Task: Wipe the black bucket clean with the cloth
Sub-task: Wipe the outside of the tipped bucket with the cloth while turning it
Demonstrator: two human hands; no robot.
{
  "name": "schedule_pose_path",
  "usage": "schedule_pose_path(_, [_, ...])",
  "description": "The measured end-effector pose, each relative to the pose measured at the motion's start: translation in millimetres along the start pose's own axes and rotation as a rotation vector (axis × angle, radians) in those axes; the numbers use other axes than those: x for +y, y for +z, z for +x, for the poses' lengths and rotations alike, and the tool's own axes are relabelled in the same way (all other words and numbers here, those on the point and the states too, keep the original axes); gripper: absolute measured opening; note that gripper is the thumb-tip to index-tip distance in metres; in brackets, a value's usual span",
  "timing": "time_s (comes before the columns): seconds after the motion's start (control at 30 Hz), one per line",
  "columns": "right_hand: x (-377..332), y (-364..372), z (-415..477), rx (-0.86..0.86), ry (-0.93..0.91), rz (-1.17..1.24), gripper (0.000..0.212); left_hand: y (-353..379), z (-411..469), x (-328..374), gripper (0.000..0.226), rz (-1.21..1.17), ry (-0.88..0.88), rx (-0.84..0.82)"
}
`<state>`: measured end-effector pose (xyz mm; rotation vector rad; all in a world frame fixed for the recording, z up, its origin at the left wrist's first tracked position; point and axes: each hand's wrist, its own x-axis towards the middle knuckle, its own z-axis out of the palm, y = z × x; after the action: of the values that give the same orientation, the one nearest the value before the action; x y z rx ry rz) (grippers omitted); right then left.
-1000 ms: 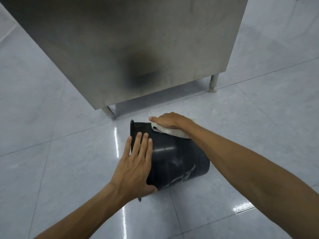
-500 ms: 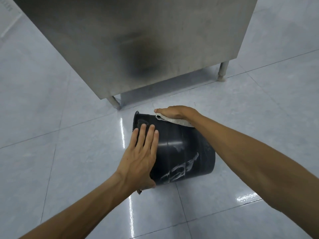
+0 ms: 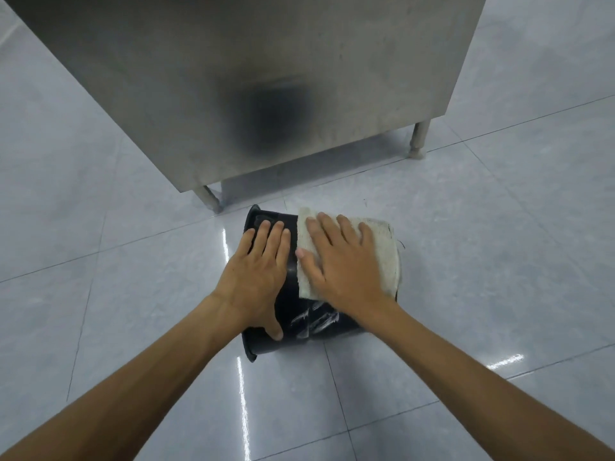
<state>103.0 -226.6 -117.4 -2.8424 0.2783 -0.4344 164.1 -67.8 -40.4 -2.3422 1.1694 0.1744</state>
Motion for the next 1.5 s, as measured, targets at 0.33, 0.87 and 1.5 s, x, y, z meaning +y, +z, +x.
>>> schedule_pose_path(0.33, [-9.5,64.8,-109.7,0.292,-0.113,0.002,0.068,-15.6,31.2,-11.5,0.161,-0.016,0.027,-0.158])
schedule_pose_path(0.87, [15.5,-7.9,89.0,-0.353,0.104,0.234,0.053,1.6,6.1,9.1,0.151,-0.117,-0.031,0.065])
schedule_pose_path(1.5, [5.3,53.5,-71.8,0.239,-0.099,0.033,0.063,4.9,22.5,-5.7,0.151,-0.042,-0.022,0.059])
